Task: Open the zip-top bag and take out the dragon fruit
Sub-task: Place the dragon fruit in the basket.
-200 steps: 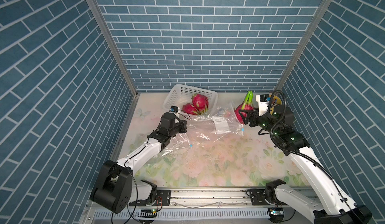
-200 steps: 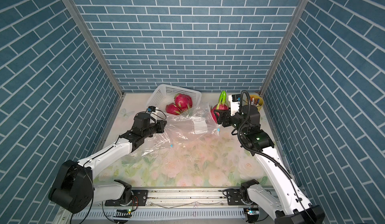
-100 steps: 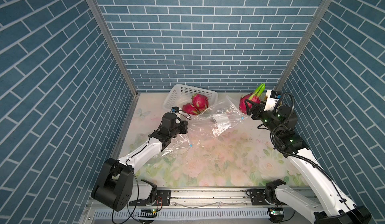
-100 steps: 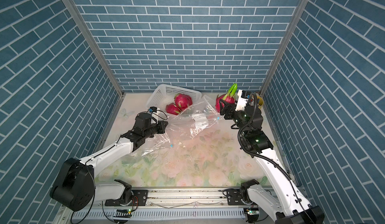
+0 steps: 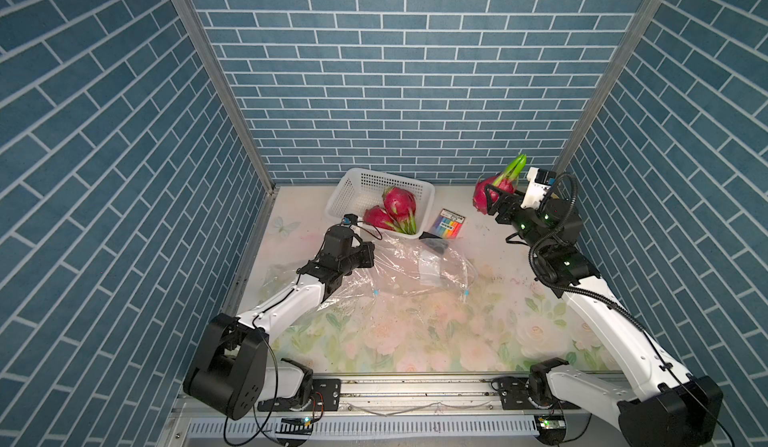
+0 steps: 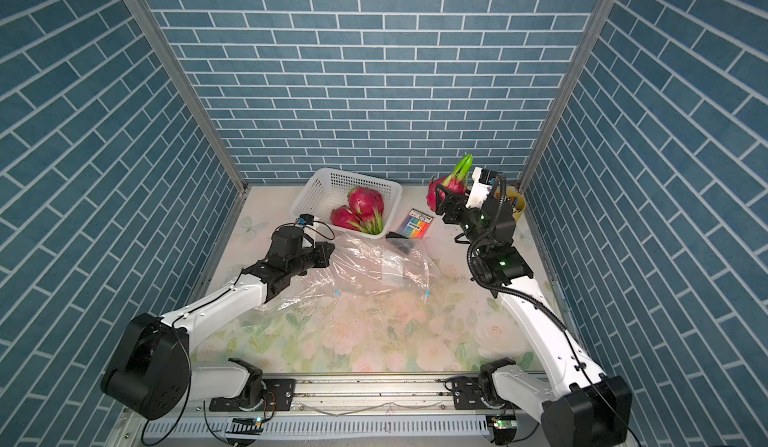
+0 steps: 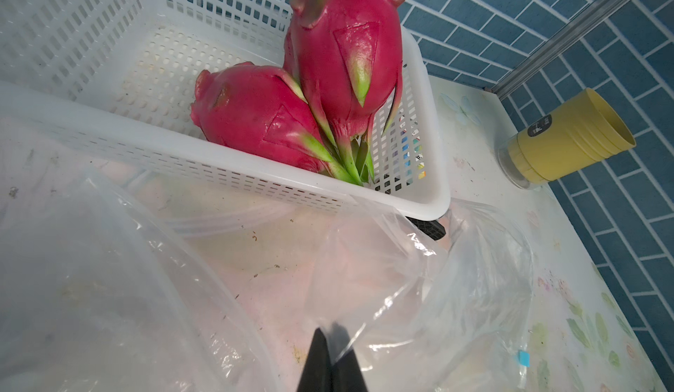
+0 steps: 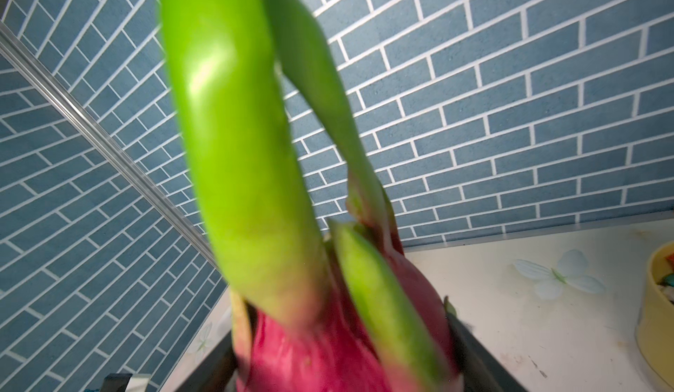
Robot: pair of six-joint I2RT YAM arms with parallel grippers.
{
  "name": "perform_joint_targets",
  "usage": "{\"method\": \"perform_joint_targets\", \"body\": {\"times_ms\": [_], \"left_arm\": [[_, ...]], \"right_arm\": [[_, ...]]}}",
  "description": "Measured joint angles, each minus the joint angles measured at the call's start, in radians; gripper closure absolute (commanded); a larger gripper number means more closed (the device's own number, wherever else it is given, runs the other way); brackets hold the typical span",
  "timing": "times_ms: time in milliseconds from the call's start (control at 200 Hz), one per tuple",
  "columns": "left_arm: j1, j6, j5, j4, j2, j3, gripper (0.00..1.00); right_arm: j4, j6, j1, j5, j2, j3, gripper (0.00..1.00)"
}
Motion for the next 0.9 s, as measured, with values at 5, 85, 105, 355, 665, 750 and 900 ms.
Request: {"method": "perform_joint_targets", "body": {"times_ms": [5,85,105,355,665,750,900], "left_arm": [[0.0,0.0,0.0,0.0,0.0,0.0,1.0],[0.0,-0.002,-0.001,0.001,-0.006,-0.002,1.0],[0.0,-0.004,-0.002,0.002,-0.009,-0.003,1.0],[-0.001,-0.043,-0.003,0.023,-0.137,-0.092,1.0],[-0.001,-0.074,-0.001,0.018,-0.21,-0.205,0.99],[-0.001,-0.076,-0.001,0.018,-0.214,-0.211,0.99],[-0.001,-0.076,0.0,0.032,-0.221,-0.214,0.99]], "right_arm": [[0.0,0.001,0.001,-0.002,0.005,0.004,0.28],[0.0,0.008,0.029,-0.023,0.084,0.06,0.27],[0.0,0.008,0.038,-0.027,0.102,0.072,0.28],[-0.005,-0.005,0.191,-0.028,0.36,0.192,0.27],[-0.003,-0.01,0.268,-0.01,0.629,0.285,0.27],[-0.002,-0.01,0.276,0.005,0.683,0.306,0.27],[0.002,-0.011,0.283,0.026,0.75,0.352,0.27]]}}
